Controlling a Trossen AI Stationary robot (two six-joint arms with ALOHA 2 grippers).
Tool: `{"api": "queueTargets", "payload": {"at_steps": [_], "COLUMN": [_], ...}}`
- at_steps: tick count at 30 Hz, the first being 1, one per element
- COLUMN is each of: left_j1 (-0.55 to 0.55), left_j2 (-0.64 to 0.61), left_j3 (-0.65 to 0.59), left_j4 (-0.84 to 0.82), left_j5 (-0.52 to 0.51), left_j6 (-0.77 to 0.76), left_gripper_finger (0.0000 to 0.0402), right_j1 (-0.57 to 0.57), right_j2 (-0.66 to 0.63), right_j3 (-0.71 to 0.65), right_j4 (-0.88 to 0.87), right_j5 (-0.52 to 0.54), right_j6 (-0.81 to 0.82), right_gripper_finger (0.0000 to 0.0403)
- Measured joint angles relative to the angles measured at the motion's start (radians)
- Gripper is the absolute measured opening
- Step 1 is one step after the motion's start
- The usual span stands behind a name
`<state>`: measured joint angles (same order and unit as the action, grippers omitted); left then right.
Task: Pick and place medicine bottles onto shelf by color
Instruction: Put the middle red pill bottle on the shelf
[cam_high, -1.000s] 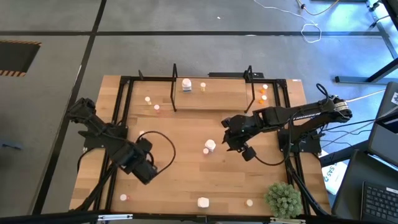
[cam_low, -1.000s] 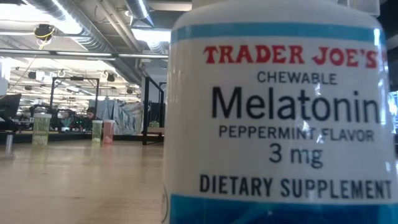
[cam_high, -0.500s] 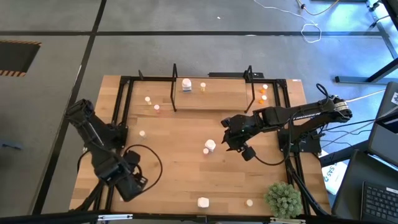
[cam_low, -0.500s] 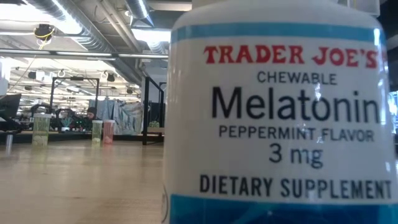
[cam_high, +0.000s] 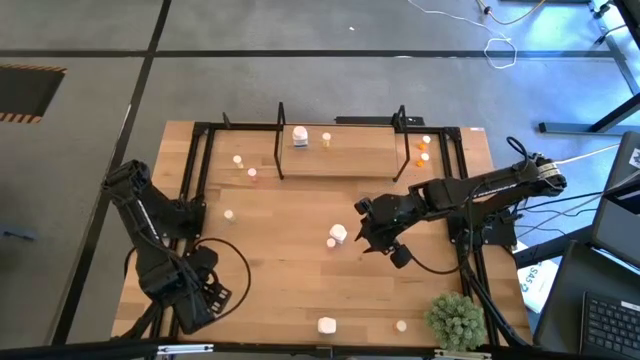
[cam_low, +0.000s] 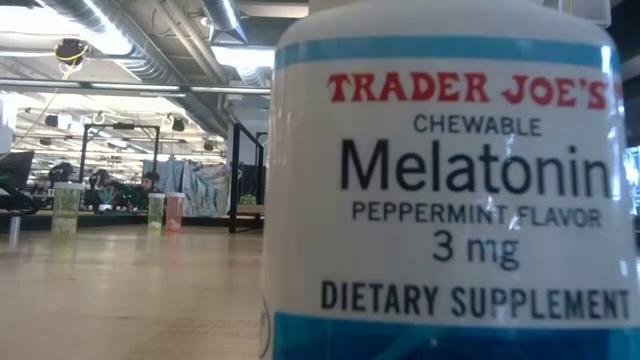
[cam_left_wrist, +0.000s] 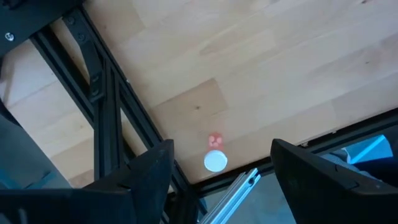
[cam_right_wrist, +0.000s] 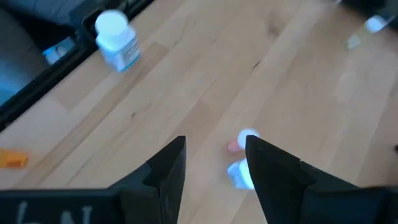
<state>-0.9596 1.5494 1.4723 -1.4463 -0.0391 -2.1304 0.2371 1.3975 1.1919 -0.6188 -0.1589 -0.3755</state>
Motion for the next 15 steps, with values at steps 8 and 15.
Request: {"api": "queueTargets", "payload": {"at_steps": [8,15], "left_j1": [0.0,0.0], "left_j2": [0.0,0.0], "left_j3": [0.0,0.0], "left_j4": [0.0,0.0], "left_j5": [-0.002,-0.003], "left_j6": [0.0,-0.008], "left_gripper_finger": [0.0263,0.0263], "right_j1": [0.0,-0.001], "right_j2": [0.093,0.199], "right_j3": [0.0,0.0], "right_j4": [0.086,0.198], "right_j5": [0.026,0.139], "right_j6": [-0.133,-0.225], "right_gripper_finger": [0.0169,0.0169]}}
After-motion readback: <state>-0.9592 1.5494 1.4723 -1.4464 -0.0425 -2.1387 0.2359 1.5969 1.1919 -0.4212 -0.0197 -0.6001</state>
